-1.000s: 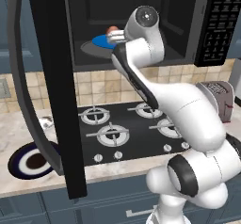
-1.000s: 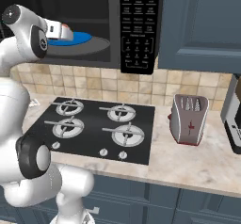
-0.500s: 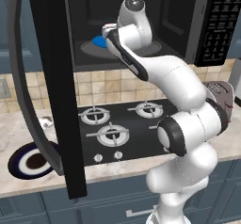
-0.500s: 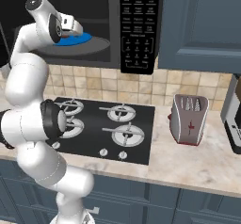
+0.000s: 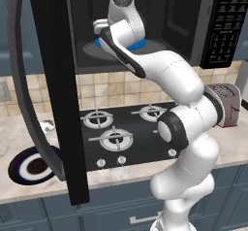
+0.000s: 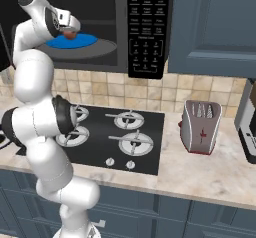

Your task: Pick the onion from the microwave and place it on plate located on the counter.

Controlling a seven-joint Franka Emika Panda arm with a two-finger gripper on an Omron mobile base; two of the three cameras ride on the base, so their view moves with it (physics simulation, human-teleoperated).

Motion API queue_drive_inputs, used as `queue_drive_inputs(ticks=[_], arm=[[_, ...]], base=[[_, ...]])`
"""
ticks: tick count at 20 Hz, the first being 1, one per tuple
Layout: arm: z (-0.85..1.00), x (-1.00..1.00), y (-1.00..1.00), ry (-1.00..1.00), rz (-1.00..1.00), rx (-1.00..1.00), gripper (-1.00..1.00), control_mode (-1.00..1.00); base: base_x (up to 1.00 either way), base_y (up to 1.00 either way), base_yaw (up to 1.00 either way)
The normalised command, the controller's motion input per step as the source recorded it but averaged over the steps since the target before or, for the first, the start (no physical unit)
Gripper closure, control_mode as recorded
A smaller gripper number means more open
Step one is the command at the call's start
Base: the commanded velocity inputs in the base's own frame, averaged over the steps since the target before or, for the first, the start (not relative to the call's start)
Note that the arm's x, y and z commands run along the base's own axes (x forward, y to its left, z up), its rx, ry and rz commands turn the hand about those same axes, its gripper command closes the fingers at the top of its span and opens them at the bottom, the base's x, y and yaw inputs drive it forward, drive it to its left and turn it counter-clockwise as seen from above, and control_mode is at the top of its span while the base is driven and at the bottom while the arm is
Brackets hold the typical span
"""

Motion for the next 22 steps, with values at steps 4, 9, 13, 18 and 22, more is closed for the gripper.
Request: queue_drive_inputs(ticks=[4,9,13,18,22], arm=[[-0.02,0.23,0.22,-0.01,0.00,0.00,-1.00,-1.00],[-0.16,0.27,-0.02,0.02,0.00,0.01,-1.00,-1.00],[-0.11,0.07,-0.09,0.01,0.00,0.00,-1.00,-1.00],[-0.18,0.00,-0.14,0.01,0.00,0.00,-1.00,-1.00],[-0.29,0.00,-0.21,0.00,0.00,0.00,-1.00,-1.00]], base=[[0.00,0.00,0.00],[0.00,0.00,0.00],[0.00,0.00,0.00],[0.00,0.00,0.00],[0.00,0.00,0.00]])
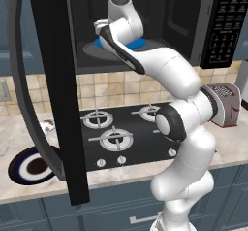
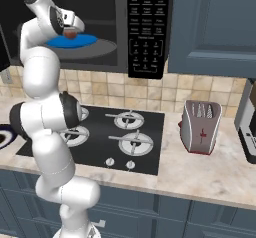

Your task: Pick the onion from the microwave and place it on plate located on the counter.

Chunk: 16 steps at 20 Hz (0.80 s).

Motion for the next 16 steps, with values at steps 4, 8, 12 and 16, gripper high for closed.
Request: queue_drive_inputs(ticks=[4,8,12,16], arm=[[-0.25,0.00,-0.21,0.00,0.00,0.00,-1.00,-1.00],[-0.07,0.01,-0.09,0.00,0.00,0.00,-1.00,-1.00],[0.00,0.03,0.00,0.00,0.00,0.00,-1.00,-1.00],[0.00,0.00,0.00,0.00,0.00,0.00,-1.00,-1.00]], base=[[0.00,0.00,0.00],[0.00,0.00,0.00],[0.00,0.00,0.00],[0.00,0.00,0.00]])
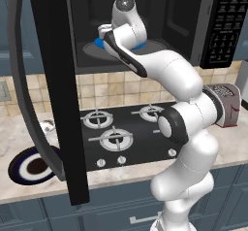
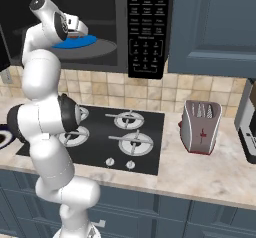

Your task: Pick the onion from the microwave and place it on plate located on the counter.

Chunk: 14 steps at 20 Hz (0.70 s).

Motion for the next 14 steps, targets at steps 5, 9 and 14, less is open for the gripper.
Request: queue_drive_inputs(ticks=[5,9,14], arm=[[0.02,0.00,0.00,-0.06,0.00,0.00,-1.00,-1.00],[0.16,0.00,0.00,-0.03,-0.01,0.00,-1.00,-1.00],[0.14,0.04,0.00,0.00,-0.01,0.00,-1.00,-1.00]], base=[[0.00,0.00,0.00],[0.00,0.00,0.00],[0.00,0.00,0.00]])
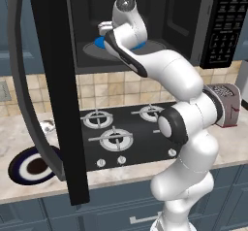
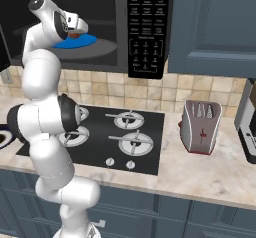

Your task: Pick the onion from the microwave and place it on plate located on the counter.

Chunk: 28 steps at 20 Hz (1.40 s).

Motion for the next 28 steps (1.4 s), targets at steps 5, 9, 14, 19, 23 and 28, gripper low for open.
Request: queue_drive_inputs(ticks=[5,9,14,19,23,28], arm=[[0.01,0.04,0.00,0.00,0.00,0.00,-1.00,-1.00],[0.00,0.11,0.00,0.00,0.00,0.00,-1.00,-1.00],[0.00,0.09,0.03,0.00,0.00,0.00,-1.00,-1.00],[0.00,0.04,0.00,0.00,0.00,0.00,1.00,-1.00],[0.00,0.00,0.00,0.00,0.00,0.00,1.00,-1.00],[0.00,0.00,0.00,0.00,0.00,0.00,1.00,-1.00]], base=[[0.00,0.00,0.00],[0.00,0.00,0.00],[0.00,0.00,0.00],[0.00,0.00,0.00],[0.00,0.00,0.00],[0.00,0.00,0.00]])
